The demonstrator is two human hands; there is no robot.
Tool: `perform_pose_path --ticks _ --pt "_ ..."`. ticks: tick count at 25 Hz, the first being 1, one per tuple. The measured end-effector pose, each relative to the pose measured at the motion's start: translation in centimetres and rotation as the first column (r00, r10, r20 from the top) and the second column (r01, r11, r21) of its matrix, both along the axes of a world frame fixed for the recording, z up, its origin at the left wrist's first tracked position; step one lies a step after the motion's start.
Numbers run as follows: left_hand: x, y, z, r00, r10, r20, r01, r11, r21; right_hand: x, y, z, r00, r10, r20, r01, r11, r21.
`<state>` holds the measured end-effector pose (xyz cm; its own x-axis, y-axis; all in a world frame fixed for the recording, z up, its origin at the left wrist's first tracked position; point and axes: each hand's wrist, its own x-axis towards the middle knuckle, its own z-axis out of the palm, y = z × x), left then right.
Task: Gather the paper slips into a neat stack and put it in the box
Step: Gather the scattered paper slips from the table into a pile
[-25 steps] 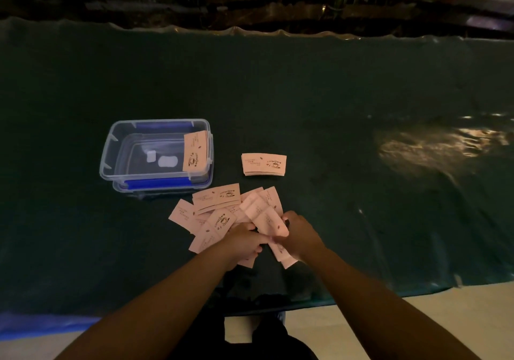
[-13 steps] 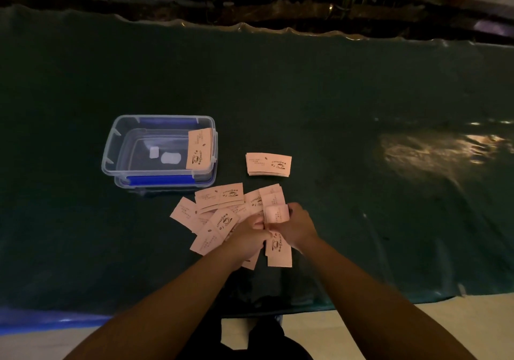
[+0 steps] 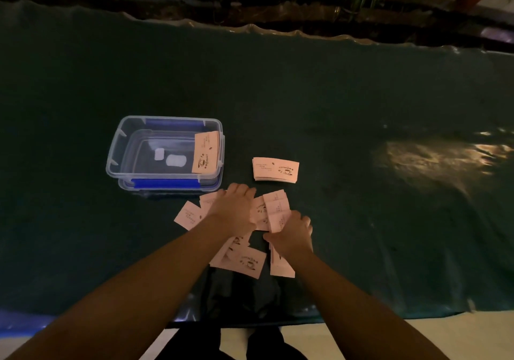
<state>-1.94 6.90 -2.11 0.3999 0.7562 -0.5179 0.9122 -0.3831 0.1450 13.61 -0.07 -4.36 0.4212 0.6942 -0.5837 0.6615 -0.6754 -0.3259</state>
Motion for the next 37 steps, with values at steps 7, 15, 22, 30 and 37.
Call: perform_pose_path --ticks 7,15,22,30,37 --pt "1.2 0.8 -0.5 0.99 -0.088 -0.108 0.088 0.996 0.0 1.2 0.5 0.1 0.999 -0.015 -0.033 0.016 1.0 0.012" --pt "1.7 1.3 -0.8 0.97 -0.182 -0.161 0.177 0.983 -0.048 2.2 1.2 0.4 0.997 0.077 -0.01 -0.077 0.997 -0.007" --pt "1.7 1.9 -0.7 0.906 -0.379 -0.188 0.385 0.923 -0.005 2.8 1.8 0.6 0.991 0.128 -0.034 -0.13 0.991 -0.044" --pt "-1.2 -0.3 -1.8 0.925 -0.378 -0.034 0.378 0.91 0.171 2.2 1.8 0.7 0.97 0.144 -0.195 -0.145 0.989 0.008" --pt "-2.1 -4.6 -4.1 0.992 0.124 0.031 -0.127 0.985 0.121 -0.6 2.1 0.7 0.948 0.032 -0.316 -0.037 0.999 -0.009"
